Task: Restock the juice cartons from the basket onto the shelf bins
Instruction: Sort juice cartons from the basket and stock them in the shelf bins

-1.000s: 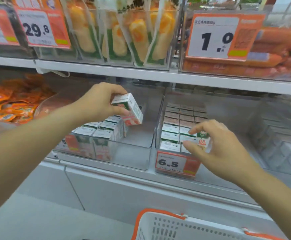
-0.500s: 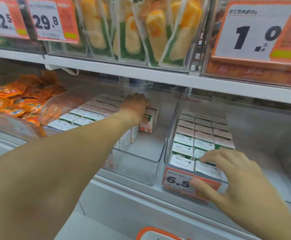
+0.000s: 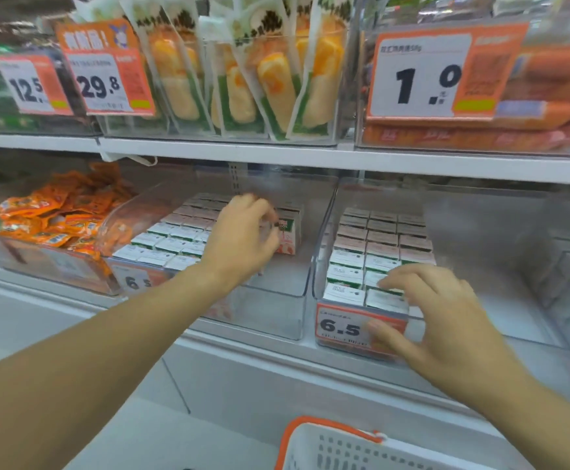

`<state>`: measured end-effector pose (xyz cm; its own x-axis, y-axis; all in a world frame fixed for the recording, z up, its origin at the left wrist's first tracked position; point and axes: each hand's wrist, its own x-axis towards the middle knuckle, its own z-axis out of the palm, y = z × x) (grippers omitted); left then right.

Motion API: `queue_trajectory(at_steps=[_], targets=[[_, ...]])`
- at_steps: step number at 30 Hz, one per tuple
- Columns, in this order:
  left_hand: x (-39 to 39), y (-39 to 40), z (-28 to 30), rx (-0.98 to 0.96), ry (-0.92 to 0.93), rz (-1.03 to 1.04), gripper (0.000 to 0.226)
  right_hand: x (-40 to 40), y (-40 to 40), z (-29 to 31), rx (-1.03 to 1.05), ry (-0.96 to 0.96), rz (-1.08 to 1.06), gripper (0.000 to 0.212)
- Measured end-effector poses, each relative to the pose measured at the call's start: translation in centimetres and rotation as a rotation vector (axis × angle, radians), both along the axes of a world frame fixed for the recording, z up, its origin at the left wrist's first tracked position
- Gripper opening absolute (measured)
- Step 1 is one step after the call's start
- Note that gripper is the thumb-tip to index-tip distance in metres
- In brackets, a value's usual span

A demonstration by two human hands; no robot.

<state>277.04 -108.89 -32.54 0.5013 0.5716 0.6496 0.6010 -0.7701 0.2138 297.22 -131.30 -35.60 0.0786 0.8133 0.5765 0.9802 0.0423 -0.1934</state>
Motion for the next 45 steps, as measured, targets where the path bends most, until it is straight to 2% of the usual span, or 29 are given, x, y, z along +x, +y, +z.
queue_trajectory(at_steps=[2, 4, 5, 7, 10, 14, 17, 19, 22, 25, 29, 33, 36, 39, 45], targets=[[-1.5, -4.2, -0.2, -0.040, -0.088, -0.129, 0.008, -1.2, -2.0, 0.0, 0.166, 0.085, 0.088, 0.023], [-2.1, -8.6, -1.4, -0.179, -0.071, -0.257, 0.012, -2.3, -4.5, -0.7, 0.239, 0.089, 0.158, 0.009], [-2.2, -10.8, -2.3, -0.293, -0.038, -0.328, 0.014, -2.5, -5.7, -1.5, 0.172, 0.120, 0.200, 0.005], [-2.1, -14.9, -5.1, -0.533, 0.097, -0.466, 0.013, -2.3, -7.6, -4.1, -0.106, 0.250, 0.238, 0.005], [-1.1, -20.2, -11.0, -0.652, 0.318, -0.587, 0.012, -0.7, -10.6, -9.6, -0.527, 0.358, 0.172, 0.006], [0.3, -25.3, -19.9, -0.911, 0.439, -0.505, 0.019, 1.3, -15.0, -16.9, -0.934, 0.403, 0.038, 0.009], [0.4, -27.9, -26.6, -1.121, 0.548, -0.432, 0.025, 1.6, -18.1, -21.2, -1.109, 0.488, 0.028, 0.016], [0.2, -29.2, -30.0, -1.189, 0.690, -0.402, 0.040, 1.3, -19.6, -22.9, -1.192, 0.476, 0.029, 0.030], [0.1, -30.6, -33.3, -1.234, 0.803, -0.343, 0.051, 0.5, -21.0, -25.3, -1.289, 0.479, 0.015, 0.054], [0.1, -30.9, -35.5, -1.181, 0.901, -0.327, 0.055, -0.5, -21.9, -27.8, -1.347, 0.502, 0.029, 0.064], [0.9, -31.2, -37.5, -1.156, 1.044, -0.348, 0.069, -1.0, -22.8, -29.9, -1.363, 0.511, 0.005, 0.055], [1.4, -31.1, -38.9, -1.065, 1.149, -0.367, 0.062, -0.7, -22.8, -30.7, -1.320, 0.602, -0.064, 0.038], [1.7, -30.8, -39.0, -1.060, 1.140, -0.374, 0.059, 0.0, -22.7, -30.7, -1.311, 0.645, -0.064, 0.032], [1.5, -30.8, -38.6, -1.092, 1.084, -0.390, 0.059, 0.7, -22.9, -30.3, -1.312, 0.695, -0.128, 0.034], [1.2, -31.0, -36.6, -1.220, 0.933, -0.300, 0.057, 1.2, -23.3, -28.4, -1.261, 0.919, -0.195, 0.033]])
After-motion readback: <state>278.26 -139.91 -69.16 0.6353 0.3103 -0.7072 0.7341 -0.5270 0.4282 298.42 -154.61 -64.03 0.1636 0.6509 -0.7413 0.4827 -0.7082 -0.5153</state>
